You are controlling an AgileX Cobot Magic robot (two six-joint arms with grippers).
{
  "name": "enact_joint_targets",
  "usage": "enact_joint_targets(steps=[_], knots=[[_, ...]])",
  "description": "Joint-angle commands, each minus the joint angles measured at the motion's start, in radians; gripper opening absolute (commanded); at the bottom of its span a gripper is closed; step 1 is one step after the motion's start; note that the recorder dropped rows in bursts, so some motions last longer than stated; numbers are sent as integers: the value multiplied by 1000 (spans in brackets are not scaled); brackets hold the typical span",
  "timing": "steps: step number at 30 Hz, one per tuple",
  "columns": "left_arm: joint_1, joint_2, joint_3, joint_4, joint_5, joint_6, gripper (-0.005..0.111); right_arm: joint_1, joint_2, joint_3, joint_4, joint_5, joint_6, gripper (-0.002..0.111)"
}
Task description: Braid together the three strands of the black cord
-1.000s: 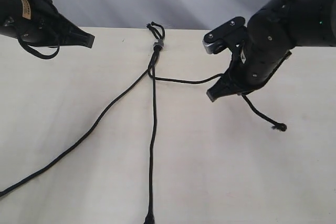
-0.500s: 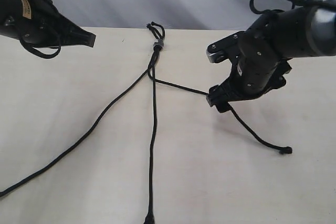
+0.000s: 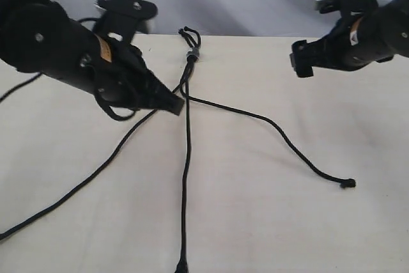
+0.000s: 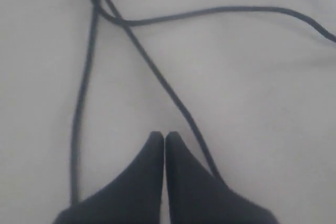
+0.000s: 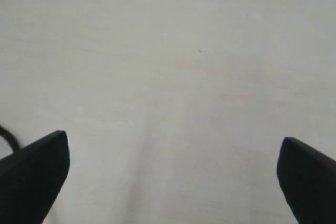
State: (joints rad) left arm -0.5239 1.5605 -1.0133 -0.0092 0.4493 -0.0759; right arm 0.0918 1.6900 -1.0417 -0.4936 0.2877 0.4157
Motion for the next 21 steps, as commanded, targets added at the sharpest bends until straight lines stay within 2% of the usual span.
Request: enact_joint_targets(steps=[1, 7, 9, 12, 21], knots=[[-98, 87, 5, -15, 3, 16, 6, -117, 1, 85, 3, -190, -9, 104], [-169, 217, 5, -25, -43, 14, 46, -149, -1, 91, 3, -230, 19, 104], [-182, 250, 5, -25, -62, -6, 53, -136, -1, 91, 3, -242, 19, 104], [-186, 290, 5, -25, -90, -11, 52, -119, -1, 91, 3, -252, 19, 104], [-186, 372, 3, -13, -113, -11, 40, -70, -1, 91, -1, -262, 7, 104]])
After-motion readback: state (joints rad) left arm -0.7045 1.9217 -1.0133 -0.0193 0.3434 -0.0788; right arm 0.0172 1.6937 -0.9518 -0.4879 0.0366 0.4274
